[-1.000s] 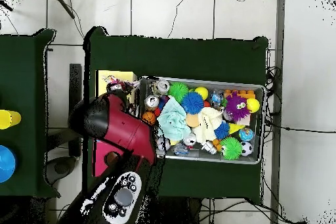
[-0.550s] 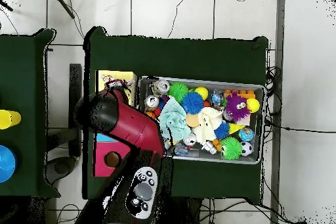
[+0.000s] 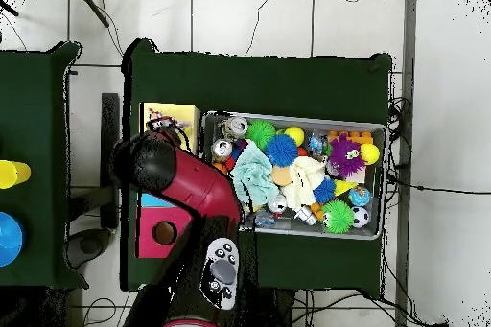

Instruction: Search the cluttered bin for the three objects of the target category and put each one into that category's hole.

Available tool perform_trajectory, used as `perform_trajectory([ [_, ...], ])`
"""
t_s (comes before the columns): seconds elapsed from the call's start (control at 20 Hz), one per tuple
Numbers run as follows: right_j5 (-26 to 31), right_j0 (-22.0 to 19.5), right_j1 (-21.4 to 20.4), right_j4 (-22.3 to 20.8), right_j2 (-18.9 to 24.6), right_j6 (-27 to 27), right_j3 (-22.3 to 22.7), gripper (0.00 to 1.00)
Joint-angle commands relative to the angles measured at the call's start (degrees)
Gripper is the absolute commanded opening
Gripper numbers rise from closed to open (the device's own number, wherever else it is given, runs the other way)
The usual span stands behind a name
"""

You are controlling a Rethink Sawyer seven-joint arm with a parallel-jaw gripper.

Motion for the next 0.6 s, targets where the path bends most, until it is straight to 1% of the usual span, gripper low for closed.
perform_trajectory([
  [0.05,5.46,-2.44,1.47,-2.15,8.59,3.15,3.3,0.0],
  [0.1,4.01,-3.53,1.58,-1.68,10.36,2.3,4.04,0.0],
  [0.15,1.06,-5.23,1.31,-1.02,13.24,1.27,5.53,0.0],
  [0.2,-0.2,-5.69,1.2,-1.29,14.2,0.95,6.09,0.0],
  [0.25,-2.69,-6.75,1.45,-1.87,15.97,0.4,6.74,0.0],
  [0.4,-4.96,-7.77,2.17,-4.06,17.24,-0.01,6.92,0.0],
  [0.6,-6.46,-7.82,4.19,-6.78,16.72,0.7,6.01,0.0],
])
